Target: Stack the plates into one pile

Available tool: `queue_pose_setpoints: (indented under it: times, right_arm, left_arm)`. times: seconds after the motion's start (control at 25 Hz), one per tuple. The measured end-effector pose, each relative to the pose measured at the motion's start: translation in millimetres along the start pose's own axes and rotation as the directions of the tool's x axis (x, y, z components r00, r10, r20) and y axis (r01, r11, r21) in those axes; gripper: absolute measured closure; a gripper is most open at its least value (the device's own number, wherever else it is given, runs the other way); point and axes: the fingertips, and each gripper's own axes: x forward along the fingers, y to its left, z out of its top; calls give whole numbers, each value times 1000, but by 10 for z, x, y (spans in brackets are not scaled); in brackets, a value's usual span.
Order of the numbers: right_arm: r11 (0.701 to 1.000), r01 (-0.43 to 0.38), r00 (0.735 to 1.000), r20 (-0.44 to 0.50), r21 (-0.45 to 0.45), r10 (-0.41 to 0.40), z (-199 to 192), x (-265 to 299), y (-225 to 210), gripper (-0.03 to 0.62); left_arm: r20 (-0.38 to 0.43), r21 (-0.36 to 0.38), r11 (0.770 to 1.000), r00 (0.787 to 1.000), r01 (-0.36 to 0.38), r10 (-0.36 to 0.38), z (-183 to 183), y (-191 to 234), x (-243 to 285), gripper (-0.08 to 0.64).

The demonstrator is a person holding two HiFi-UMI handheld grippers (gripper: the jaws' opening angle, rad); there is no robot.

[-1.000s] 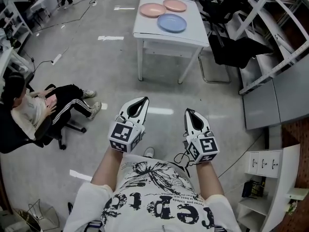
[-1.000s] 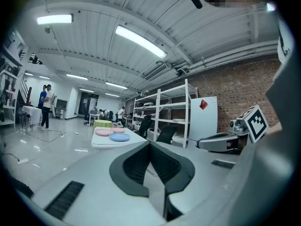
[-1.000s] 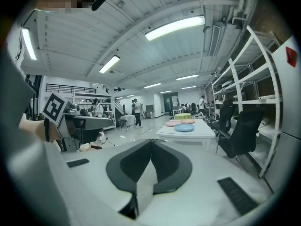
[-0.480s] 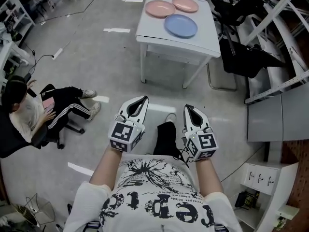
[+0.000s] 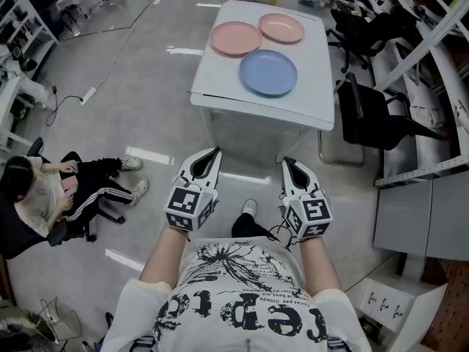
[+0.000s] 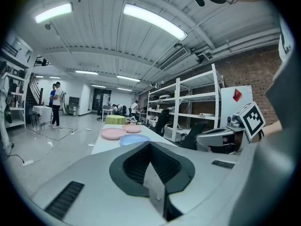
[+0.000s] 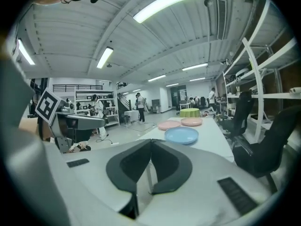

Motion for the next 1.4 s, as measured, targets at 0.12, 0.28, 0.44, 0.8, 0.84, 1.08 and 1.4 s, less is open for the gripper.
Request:
queue_pose_setpoints:
  times: [0.12, 0.28, 0.44, 0.8, 0.84, 1.08, 1.4]
  right_arm:
    - [1000, -10, 1000, 3, -3, 10, 187, 365, -503, 584]
    - [1000, -25, 1000, -8, -9, 25, 348, 793, -1001, 584]
    - [999, -51, 998, -39, -15, 50, 373, 1150, -1307, 584]
    - [997, -77, 995, -68, -19, 76, 620, 2308, -1643, 584]
    - [997, -73, 995, -67, -21, 71, 689, 2484, -1684, 584]
    - [999, -48, 996, -75, -13, 47, 1093, 3551, -1993, 584]
    - [1000, 16, 991, -136, 6, -15, 1299, 4825, -2311, 584]
  left_arm:
    - [-8, 1, 1000, 1000, -15, 15, 130, 85, 600, 548]
    - [-17, -13, 999, 999, -44, 44, 270, 231, 1222, 548]
    - [-42, -33, 997, 996, -76, 74, 278, 393, 1633, 548]
    - [-85, -57, 991, 990, -119, 114, 374, 1248, 2513, 548]
    - [-86, -57, 992, 990, -115, 110, 416, 1388, 2649, 548]
    - [-107, -58, 994, 991, -89, 82, 667, 2200, 3526, 548]
    - [-185, -74, 995, 981, -68, 53, 686, 3154, 4405, 548]
